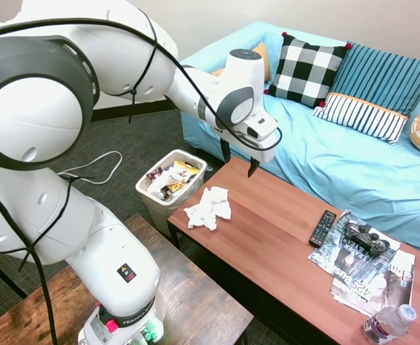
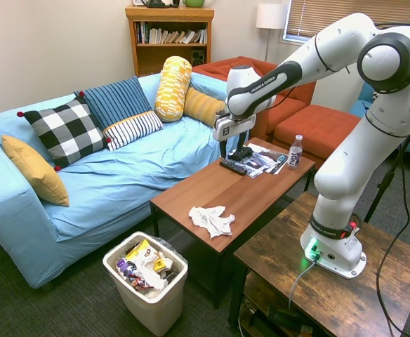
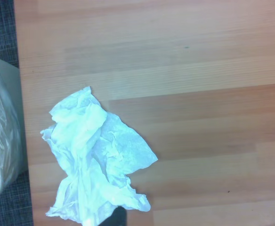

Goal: Throw the tissue in the trash bin

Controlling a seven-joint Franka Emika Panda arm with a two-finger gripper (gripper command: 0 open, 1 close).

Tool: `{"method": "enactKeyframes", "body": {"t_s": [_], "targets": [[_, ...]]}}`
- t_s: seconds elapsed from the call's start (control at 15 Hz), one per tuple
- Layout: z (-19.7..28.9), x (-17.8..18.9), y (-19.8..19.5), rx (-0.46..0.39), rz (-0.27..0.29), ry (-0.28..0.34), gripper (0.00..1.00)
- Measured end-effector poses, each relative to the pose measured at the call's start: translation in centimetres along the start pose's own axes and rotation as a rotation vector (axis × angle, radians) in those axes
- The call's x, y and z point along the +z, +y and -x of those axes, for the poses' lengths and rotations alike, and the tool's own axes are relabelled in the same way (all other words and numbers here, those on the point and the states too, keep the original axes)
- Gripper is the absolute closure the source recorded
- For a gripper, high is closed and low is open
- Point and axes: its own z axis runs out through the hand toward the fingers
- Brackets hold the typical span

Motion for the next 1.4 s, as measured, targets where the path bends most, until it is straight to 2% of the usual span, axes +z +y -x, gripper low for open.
{"method": "enactKeyframes", "body": {"t_s": [0.2,0.33,0.87,1.07,1.4], "targets": [[0.1,0.6,-0.4,0.003,-0.013,-0.021,0.00],[0.6,2.4,-1.3,-0.015,-0.019,-0.045,0.00],[5.1,15.0,-4.3,-0.123,0.049,-0.126,0.00],[7.2,19.3,-5.4,-0.177,0.076,-0.120,0.00],[8.3,24.9,-8.1,-0.206,0.119,-0.109,0.00]]}}
